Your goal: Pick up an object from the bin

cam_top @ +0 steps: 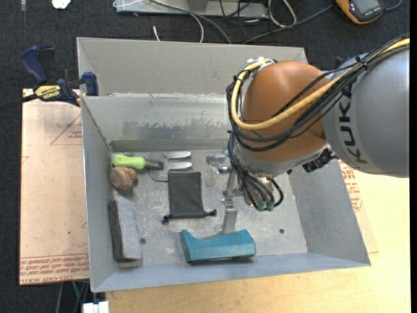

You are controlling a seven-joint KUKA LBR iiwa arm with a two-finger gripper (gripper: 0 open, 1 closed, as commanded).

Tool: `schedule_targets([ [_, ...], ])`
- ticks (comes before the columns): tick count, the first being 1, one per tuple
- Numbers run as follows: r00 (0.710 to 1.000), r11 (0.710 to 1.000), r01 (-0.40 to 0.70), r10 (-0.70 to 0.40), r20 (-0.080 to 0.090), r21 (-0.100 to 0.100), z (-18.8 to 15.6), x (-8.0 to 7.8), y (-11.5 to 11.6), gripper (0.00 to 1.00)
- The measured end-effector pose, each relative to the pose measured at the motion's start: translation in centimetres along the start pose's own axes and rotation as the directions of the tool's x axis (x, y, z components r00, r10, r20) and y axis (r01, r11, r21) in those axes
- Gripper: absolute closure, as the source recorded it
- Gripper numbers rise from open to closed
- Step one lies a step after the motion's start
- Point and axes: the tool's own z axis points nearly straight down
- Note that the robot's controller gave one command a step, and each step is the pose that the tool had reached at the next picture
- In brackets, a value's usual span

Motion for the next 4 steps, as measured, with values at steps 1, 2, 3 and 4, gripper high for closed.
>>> schedule_targets([
  [1, 1.000, 1.000, -0.004, 0.004, 0.007, -0.001, -0.3, -0.2, -0.1, 0.00],
  [2, 0.999, 0.999, -0.042, 0.042, 0.012, -0.003, 5.5, 0.5, -0.1, 0.00],
  [3, 0.995, 0.996, 0.094, -0.094, 0.013, -0.001, 9.7, 0.3, -0.5, 0.00],
  [4, 0.996, 0.996, 0.084, -0.084, 0.014, -0.003, 14.7, -3.2, -1.1, 0.00],
])
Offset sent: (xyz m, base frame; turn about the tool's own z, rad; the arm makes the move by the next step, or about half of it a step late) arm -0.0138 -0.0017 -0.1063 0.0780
